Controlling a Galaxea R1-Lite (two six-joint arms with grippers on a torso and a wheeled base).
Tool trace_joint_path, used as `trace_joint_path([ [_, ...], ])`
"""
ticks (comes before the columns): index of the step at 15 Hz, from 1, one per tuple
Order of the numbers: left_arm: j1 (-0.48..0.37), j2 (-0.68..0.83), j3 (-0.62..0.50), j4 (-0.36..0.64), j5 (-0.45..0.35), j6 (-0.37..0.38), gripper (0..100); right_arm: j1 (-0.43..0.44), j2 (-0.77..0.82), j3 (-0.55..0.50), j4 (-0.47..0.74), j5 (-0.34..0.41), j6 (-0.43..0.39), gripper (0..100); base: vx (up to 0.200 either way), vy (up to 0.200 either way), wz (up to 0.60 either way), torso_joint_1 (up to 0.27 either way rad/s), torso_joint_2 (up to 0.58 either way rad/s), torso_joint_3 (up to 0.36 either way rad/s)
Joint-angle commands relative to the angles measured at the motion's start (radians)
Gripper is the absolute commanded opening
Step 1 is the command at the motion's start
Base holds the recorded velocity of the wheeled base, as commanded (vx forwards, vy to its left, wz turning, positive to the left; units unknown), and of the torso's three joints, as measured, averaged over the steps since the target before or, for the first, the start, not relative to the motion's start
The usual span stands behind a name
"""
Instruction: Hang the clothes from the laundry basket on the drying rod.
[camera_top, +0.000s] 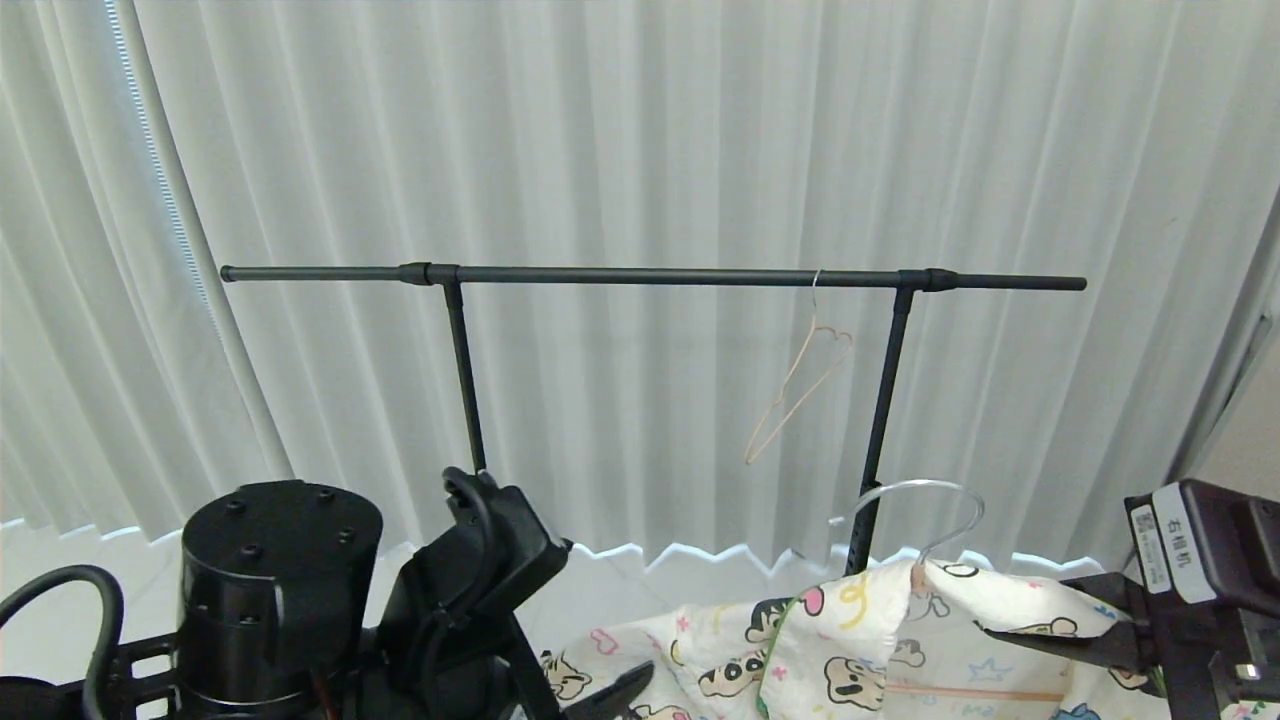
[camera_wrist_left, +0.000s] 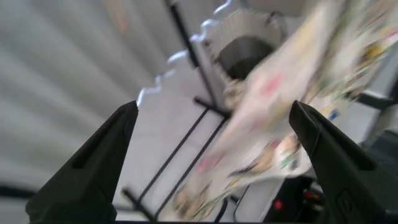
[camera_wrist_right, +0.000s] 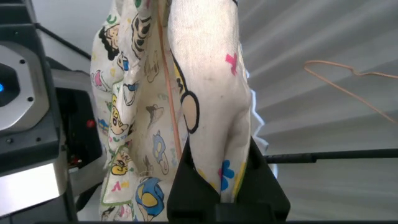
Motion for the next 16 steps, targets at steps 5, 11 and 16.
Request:
trace_joint_path([
  [5, 0.147, -0.012, 0.185, -0.083, -0.010, 0.056, 100, 0.001, 0.012, 0.001, -0.072, 0.005, 0.000, 0, 0.000, 0.000, 0.00, 0.000, 0.00, 0.000],
  [11, 0.242, 0.008, 0.188, -0.083, -0.059, 0.052, 100, 0.013, 0.014, 0.001, -0.081, 0.005, -0.013, 0, 0.000, 0.000, 0.00, 0.000, 0.00, 0.000],
  [16, 0.243, 0.011, 0.182, -0.083, -0.079, 0.056, 0, 0.013, 0.011, 0.003, -0.109, -0.003, -0.011, 0, 0.000, 0.000, 0.00, 0.000, 0.00, 0.000],
])
